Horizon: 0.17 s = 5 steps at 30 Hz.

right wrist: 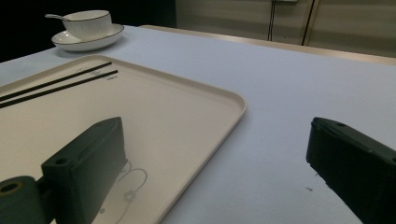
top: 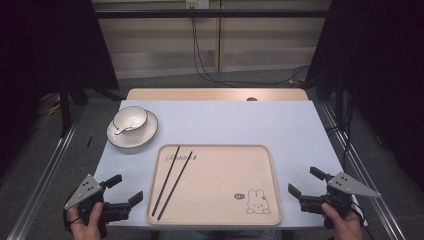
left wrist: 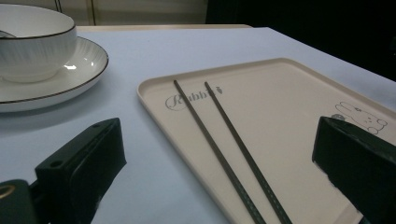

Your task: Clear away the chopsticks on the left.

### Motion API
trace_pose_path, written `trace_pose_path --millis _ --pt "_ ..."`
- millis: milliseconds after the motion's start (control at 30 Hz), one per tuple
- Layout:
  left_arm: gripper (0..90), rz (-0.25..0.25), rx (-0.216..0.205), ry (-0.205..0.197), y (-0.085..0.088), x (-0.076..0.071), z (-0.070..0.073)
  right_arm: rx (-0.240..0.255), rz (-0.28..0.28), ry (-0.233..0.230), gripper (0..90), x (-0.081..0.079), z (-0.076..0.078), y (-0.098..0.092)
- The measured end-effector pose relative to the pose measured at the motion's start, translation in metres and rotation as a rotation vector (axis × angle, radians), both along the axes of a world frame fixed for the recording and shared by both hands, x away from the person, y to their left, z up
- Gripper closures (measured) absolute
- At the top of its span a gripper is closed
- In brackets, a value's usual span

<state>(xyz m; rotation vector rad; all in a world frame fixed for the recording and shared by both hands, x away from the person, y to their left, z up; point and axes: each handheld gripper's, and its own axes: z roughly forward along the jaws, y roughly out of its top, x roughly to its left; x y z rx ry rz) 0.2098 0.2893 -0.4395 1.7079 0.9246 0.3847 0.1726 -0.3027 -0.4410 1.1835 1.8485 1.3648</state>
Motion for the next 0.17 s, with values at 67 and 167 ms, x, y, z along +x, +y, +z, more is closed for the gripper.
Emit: trace_pose_path --millis 67,167 --pt "2.6 0.023 -0.018 0.004 0.007 0.000 0.000 -0.002 -0.002 -0.006 4.3 0.000 0.000 0.000" --pt "2.4 0.057 -0.042 0.011 0.015 0.000 -0.002 -0.002 -0.003 -0.014 4.2 -0.001 0.001 0.000"
